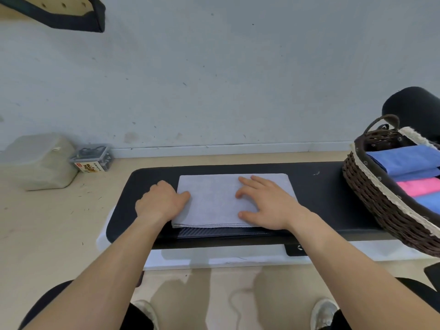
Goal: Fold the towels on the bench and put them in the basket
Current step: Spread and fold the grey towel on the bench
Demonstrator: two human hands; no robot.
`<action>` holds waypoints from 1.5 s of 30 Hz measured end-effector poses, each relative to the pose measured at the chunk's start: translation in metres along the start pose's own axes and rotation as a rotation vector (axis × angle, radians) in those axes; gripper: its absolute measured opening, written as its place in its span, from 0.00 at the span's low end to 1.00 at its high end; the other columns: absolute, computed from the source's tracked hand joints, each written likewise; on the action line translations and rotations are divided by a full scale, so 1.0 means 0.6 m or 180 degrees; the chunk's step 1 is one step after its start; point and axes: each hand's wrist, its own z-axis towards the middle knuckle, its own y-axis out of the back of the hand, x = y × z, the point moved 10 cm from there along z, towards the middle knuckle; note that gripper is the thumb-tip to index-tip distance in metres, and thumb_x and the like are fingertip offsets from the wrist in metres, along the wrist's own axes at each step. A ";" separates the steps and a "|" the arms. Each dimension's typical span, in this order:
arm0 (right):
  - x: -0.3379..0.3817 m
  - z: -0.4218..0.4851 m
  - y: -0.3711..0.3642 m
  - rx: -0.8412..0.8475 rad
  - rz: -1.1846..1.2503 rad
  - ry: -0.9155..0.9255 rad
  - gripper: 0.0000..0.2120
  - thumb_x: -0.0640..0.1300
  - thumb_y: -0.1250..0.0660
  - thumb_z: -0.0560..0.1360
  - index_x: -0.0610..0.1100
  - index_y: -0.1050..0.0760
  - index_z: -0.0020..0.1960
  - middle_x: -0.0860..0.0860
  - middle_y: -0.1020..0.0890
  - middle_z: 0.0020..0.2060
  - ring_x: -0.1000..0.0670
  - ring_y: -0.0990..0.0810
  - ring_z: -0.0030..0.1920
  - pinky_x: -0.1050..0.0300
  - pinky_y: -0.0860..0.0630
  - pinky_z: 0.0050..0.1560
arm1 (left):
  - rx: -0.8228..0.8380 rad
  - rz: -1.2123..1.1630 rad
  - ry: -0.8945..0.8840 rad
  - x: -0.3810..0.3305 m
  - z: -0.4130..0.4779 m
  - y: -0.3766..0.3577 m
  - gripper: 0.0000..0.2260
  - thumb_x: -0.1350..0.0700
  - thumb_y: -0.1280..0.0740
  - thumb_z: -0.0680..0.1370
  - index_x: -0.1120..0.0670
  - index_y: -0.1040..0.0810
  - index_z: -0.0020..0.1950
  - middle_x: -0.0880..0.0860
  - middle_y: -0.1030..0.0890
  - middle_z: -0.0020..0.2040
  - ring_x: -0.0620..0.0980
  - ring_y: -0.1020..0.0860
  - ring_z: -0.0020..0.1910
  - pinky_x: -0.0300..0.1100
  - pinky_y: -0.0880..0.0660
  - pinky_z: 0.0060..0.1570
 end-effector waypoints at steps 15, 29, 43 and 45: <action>0.002 0.038 -0.018 0.0186 0.0425 -0.0093 0.21 0.60 0.29 0.66 0.58 0.32 0.54 0.61 0.43 0.78 0.51 0.50 0.79 0.53 0.45 0.76 | 0.0031 -0.2160 -0.0413 -0.035 0.013 0.044 0.09 0.57 0.26 0.74 0.52 0.26 0.46 0.49 0.23 0.43 0.47 0.25 0.42 0.39 0.33 0.36; 0.024 0.039 0.025 -0.0588 0.0565 0.0002 0.12 0.54 0.34 0.77 0.51 0.21 0.57 0.52 0.24 0.66 0.46 0.32 0.70 0.53 0.37 0.70 | 0.0031 -0.3110 -0.1267 -0.199 -0.033 0.105 0.07 0.62 0.25 0.73 0.55 0.22 0.46 0.49 0.24 0.38 0.40 0.25 0.31 0.31 0.28 0.32; -0.130 -0.094 0.015 -0.0678 0.0482 -0.1053 0.24 0.64 0.33 0.73 0.58 0.27 0.67 0.54 0.33 0.73 0.46 0.38 0.73 0.48 0.35 0.70 | 0.0180 -0.1198 -0.1739 -0.356 -0.096 -0.017 0.06 0.60 0.31 0.72 0.52 0.24 0.47 0.46 0.21 0.42 0.49 0.21 0.44 0.44 0.23 0.47; -0.136 -0.095 0.014 -0.0671 0.0524 -0.1125 0.25 0.65 0.33 0.73 0.57 0.26 0.66 0.54 0.33 0.72 0.46 0.38 0.72 0.48 0.34 0.70 | 0.0182 -0.1011 -0.1802 -0.368 -0.102 -0.033 0.06 0.60 0.31 0.72 0.51 0.25 0.47 0.47 0.20 0.43 0.50 0.21 0.44 0.47 0.23 0.46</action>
